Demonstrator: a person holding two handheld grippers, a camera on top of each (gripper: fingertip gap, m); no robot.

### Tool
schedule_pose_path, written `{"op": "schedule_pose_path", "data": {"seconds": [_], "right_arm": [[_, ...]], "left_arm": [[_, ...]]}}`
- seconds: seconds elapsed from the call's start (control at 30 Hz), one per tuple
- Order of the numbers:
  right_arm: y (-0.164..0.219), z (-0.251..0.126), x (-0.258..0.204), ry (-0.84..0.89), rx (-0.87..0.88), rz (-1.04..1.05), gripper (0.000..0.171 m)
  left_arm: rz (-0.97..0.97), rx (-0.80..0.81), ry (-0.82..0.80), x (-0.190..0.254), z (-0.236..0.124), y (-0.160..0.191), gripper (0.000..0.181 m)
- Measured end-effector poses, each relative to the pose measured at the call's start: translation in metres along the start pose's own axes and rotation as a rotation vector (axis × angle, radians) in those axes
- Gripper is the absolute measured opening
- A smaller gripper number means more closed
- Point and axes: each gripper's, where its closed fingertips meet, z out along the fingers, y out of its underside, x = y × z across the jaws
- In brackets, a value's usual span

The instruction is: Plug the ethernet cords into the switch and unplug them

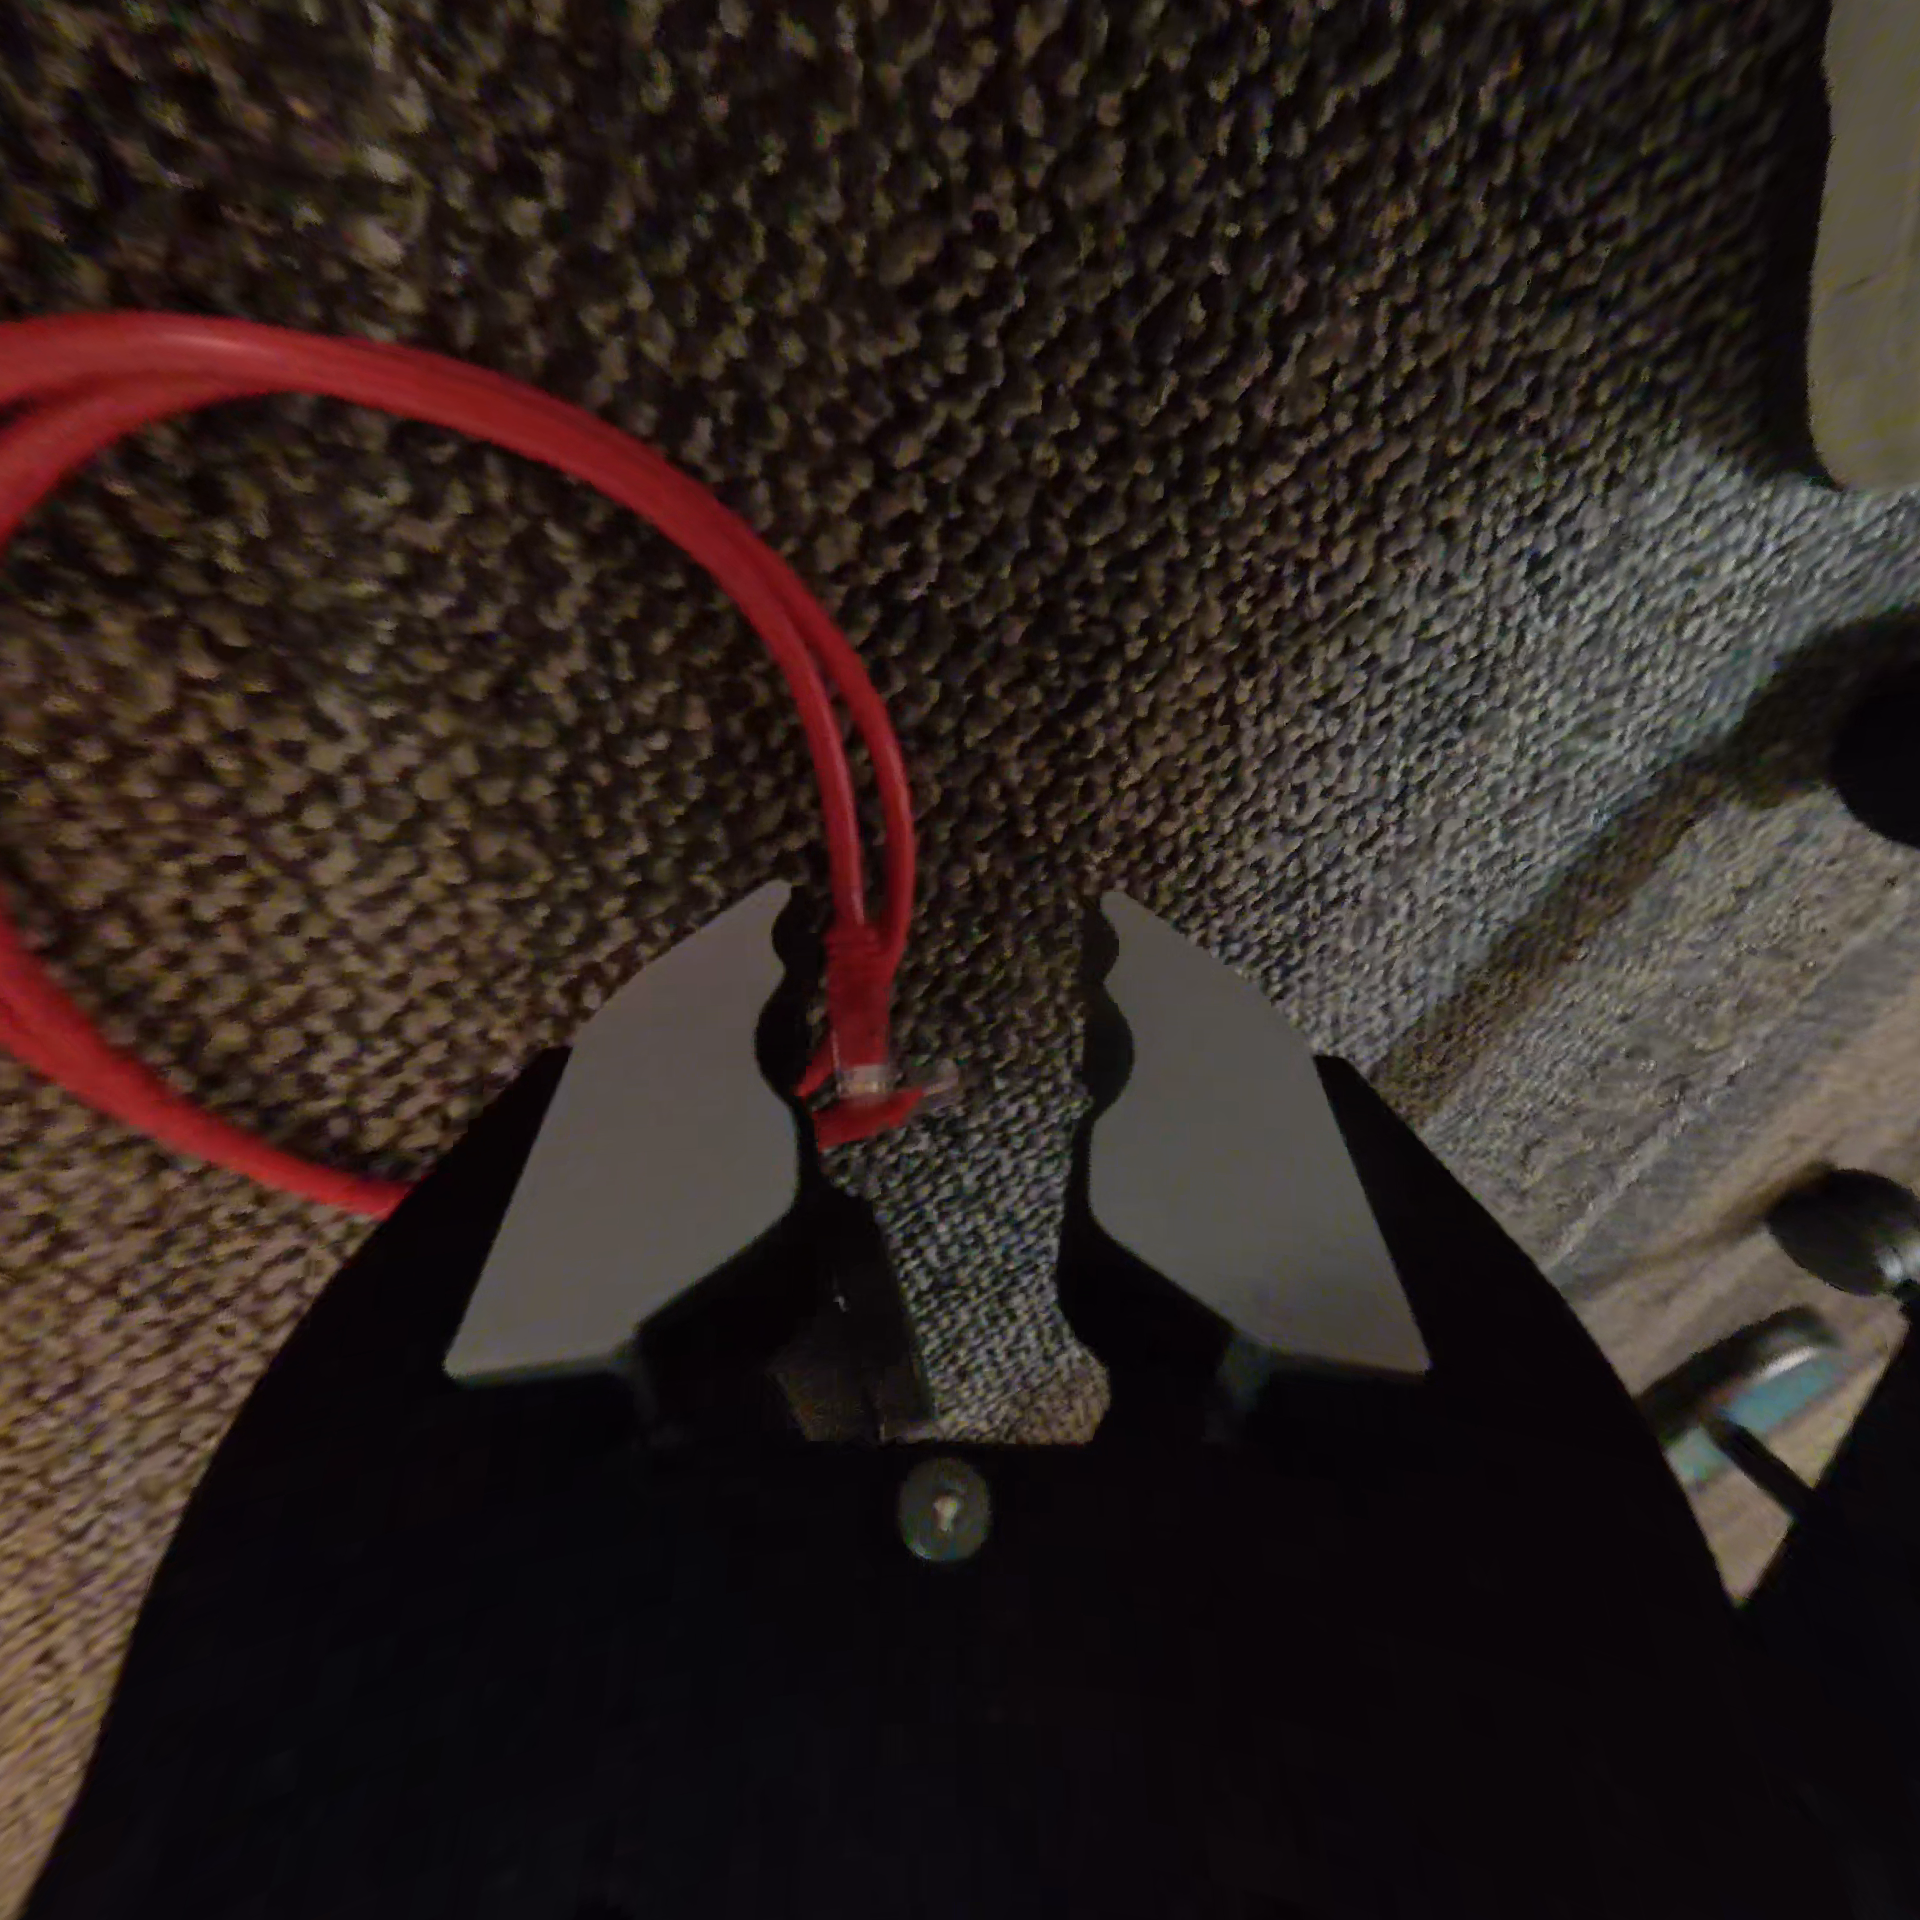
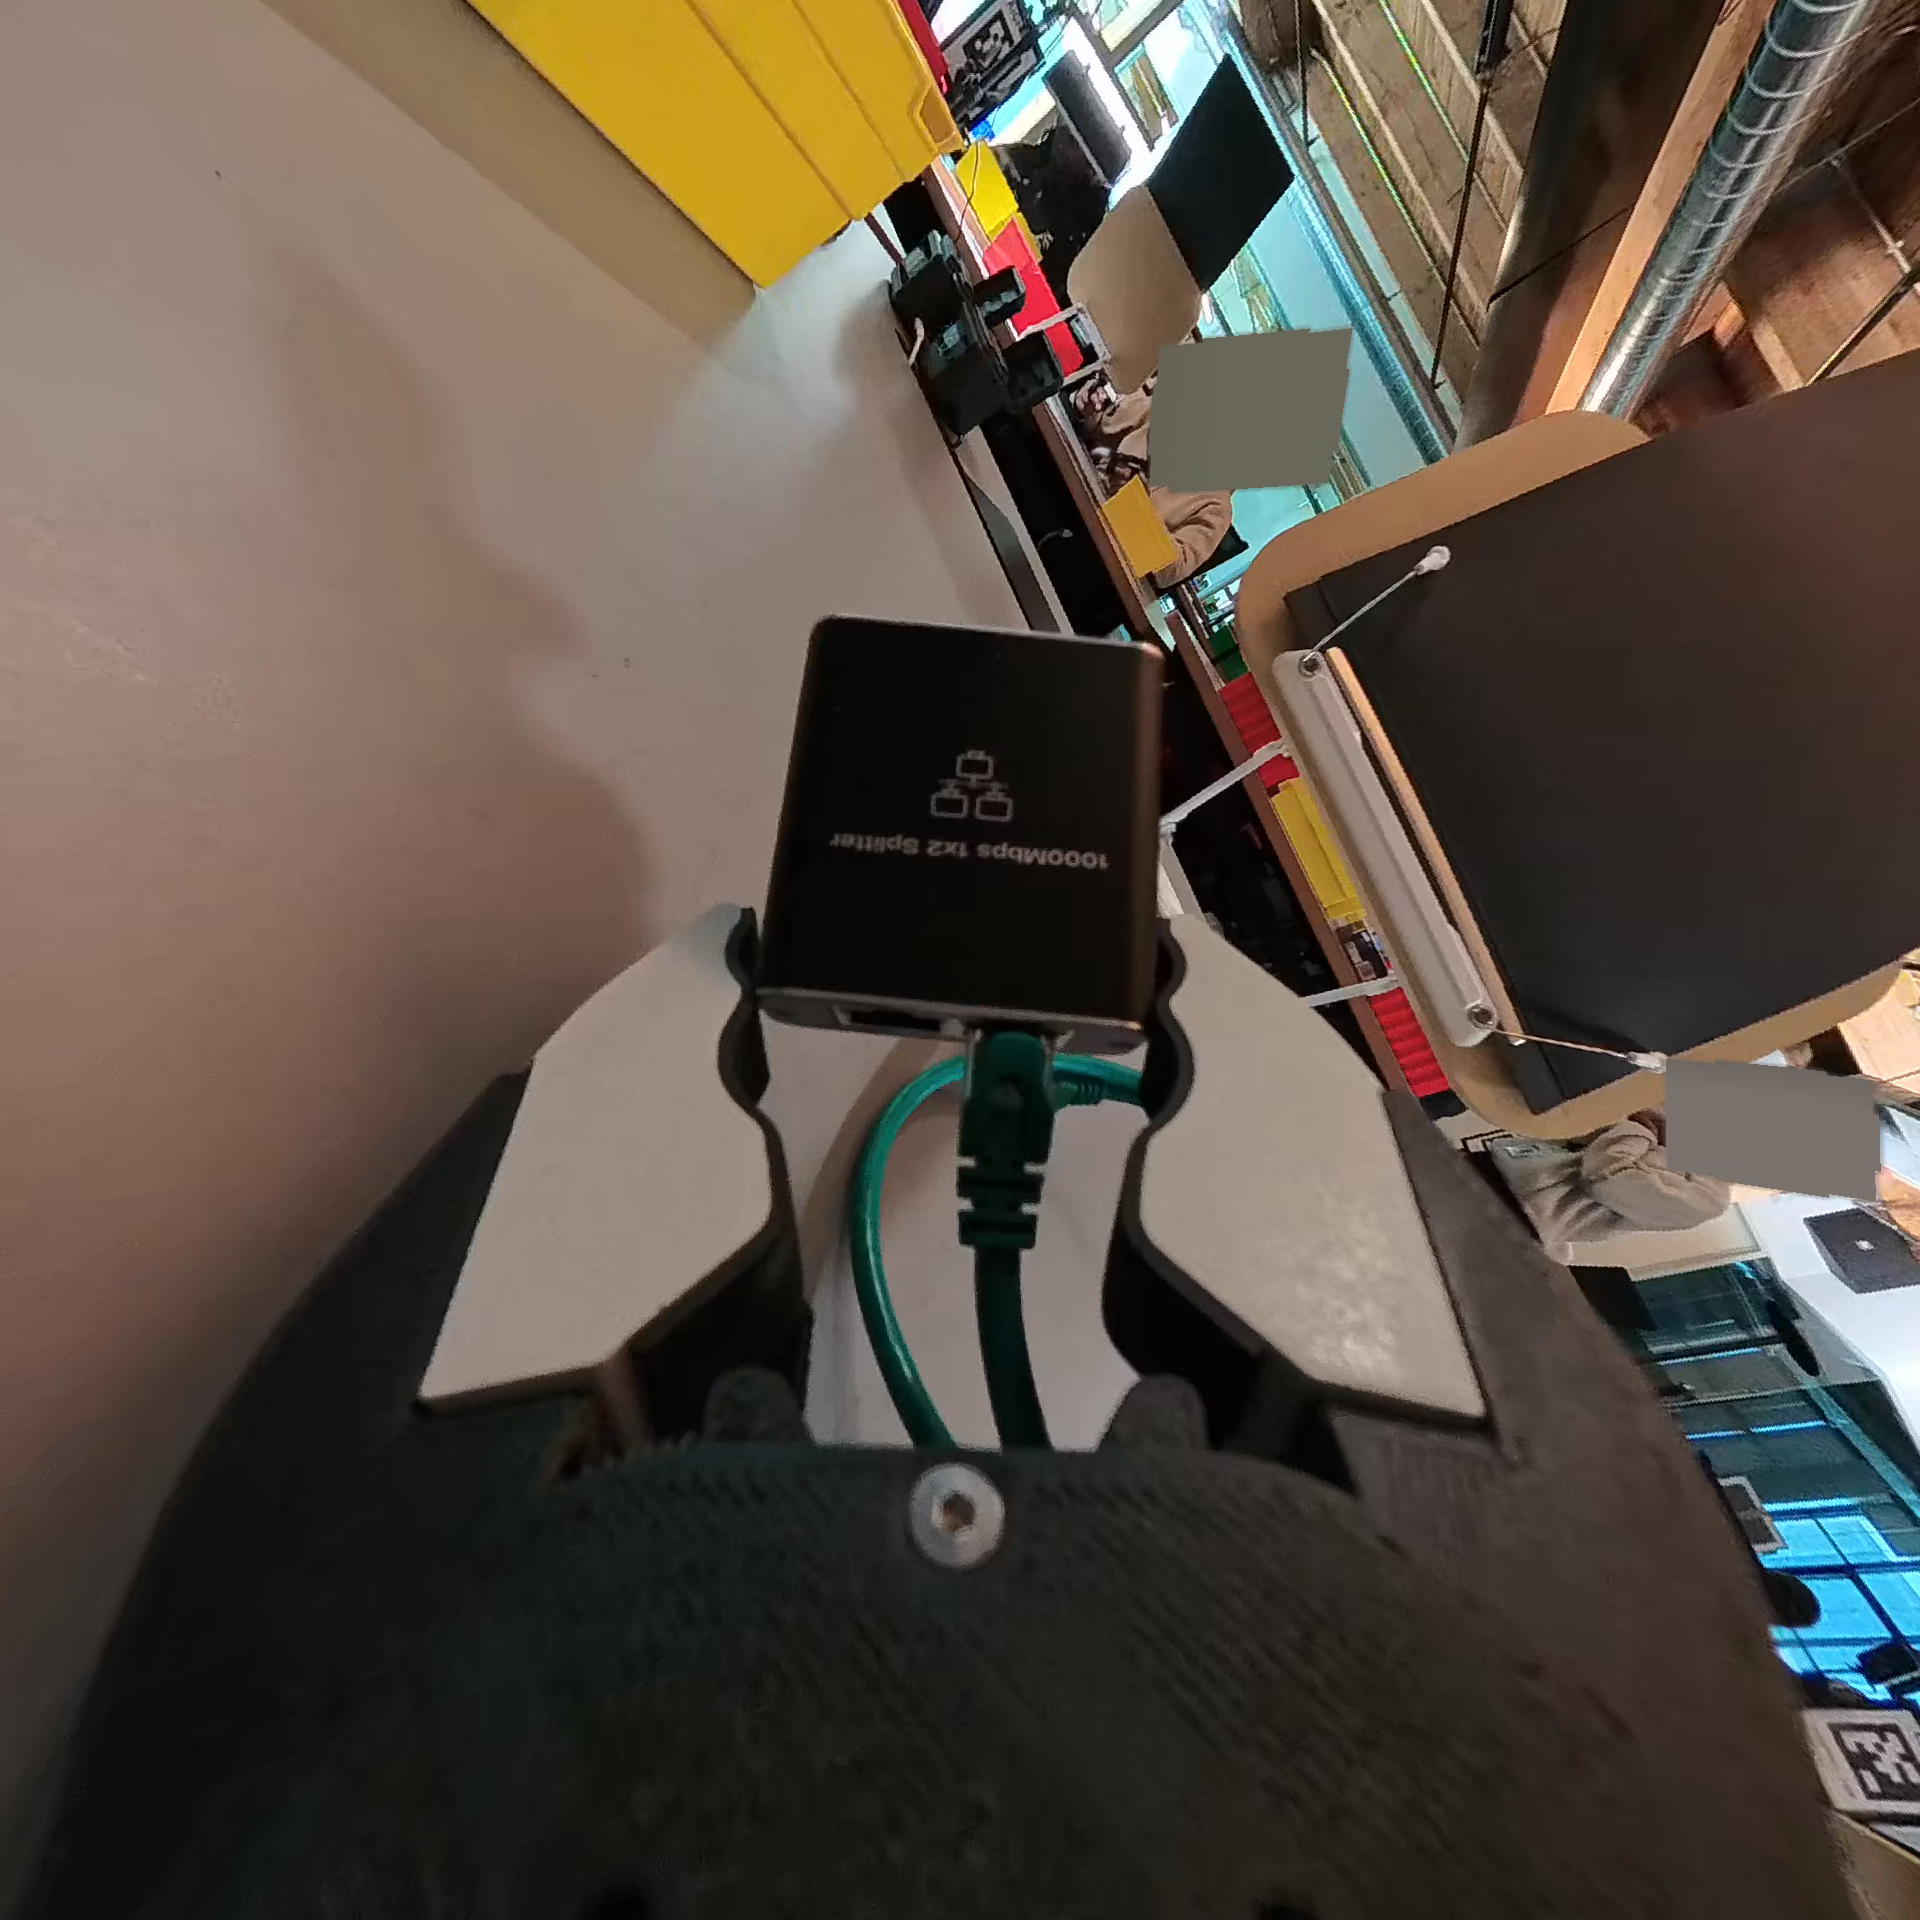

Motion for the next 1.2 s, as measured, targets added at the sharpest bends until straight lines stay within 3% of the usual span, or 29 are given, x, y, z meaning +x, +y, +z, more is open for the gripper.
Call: {"op": "schedule_pose_path", "data": {"seconds": [0.07,0.13,0.17,0.3,0.33,0.43,0.83,0.97,1.07,1.2], "right_arm": [[0.001,0.001,0.001,0.003,-0.005,0.002,0.072],[0.002,0.001,0.002,0.009,-0.014,0.003,0.072],[0.003,0.001,0.002,0.013,-0.018,0.003,0.072],[0.005,0.003,0.004,0.024,-0.034,0.005,0.072],[0.006,0.003,0.005,0.025,-0.035,0.006,0.072],[0.006,0.003,0.005,0.025,-0.036,0.005,0.072],[-0.002,-0.002,0.005,-0.004,0.02,0.057,0.072],[-0.004,-0.003,0.0,-0.019,0.03,0.032,0.072],[-0.003,-0.002,-0.001,-0.019,0.023,0.017,0.072],[-0.002,-0.001,0.0,-0.018,0.016,0.028,0.072]], "left_arm": [[0.022,-0.051,-0.041,-0.005,0.008,0.005,0.047],[0.006,-0.154,-0.06,-0.011,0.018,0.02,0.029],[-0.021,-0.203,-0.063,-0.014,0.023,0.028,0.032],[-0.088,-0.171,-0.06,-0.015,0.024,0.028,0.022],[-0.085,-0.172,-0.052,-0.015,0.023,0.03,0.012],[-0.109,-0.163,-0.027,-0.017,0.016,0.033,0.012],[-0.043,-0.015,0.048,-0.036,-0.108,0.008,0.012],[0.029,-0.017,-0.017,-0.051,-0.115,0.01,0.012],[-0.033,0.034,-0.013,-0.052,-0.121,0.003,0.012],[-0.007,0.065,0.024,-0.038,-0.152,-0.015,0.012]]}}
